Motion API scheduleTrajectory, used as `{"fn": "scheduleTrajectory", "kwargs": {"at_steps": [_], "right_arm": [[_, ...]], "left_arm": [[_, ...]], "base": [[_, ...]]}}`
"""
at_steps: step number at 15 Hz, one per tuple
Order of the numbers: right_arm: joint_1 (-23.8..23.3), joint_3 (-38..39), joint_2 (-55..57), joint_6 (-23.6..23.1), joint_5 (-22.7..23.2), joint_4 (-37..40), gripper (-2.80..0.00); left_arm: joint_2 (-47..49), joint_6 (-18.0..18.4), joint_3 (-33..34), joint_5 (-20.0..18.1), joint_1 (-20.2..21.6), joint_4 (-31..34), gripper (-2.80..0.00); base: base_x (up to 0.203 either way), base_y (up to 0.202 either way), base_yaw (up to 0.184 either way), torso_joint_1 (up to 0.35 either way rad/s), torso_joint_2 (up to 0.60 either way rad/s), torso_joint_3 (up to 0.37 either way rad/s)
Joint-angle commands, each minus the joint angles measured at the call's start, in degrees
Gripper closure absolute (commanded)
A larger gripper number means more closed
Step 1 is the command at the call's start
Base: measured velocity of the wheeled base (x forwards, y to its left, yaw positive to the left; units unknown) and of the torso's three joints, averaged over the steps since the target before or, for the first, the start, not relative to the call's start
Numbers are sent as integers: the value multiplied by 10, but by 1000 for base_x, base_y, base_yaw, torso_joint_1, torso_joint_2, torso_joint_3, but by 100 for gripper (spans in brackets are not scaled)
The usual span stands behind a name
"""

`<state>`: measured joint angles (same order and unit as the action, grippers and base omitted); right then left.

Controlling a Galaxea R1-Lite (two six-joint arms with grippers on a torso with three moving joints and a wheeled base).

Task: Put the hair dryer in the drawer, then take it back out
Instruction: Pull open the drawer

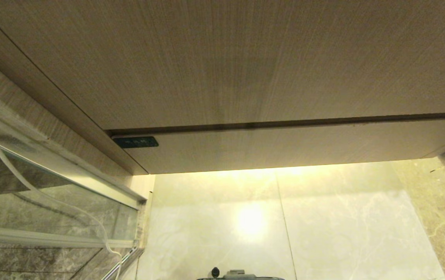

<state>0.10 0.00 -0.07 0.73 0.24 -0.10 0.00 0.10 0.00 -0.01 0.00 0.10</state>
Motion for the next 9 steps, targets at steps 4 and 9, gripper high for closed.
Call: {"fn": "scheduleTrajectory", "kwargs": {"at_steps": [4,9], "right_arm": [[0,1,0,1,0,0,0],[1,1,0,-4,0,-1,0]], "left_arm": [[-1,0,0,0,0,0,0],[-1,0,0,0,0,0,0]], "base": [[0,0,0,0,0,0],[0,0,0,0,0,0]]}}
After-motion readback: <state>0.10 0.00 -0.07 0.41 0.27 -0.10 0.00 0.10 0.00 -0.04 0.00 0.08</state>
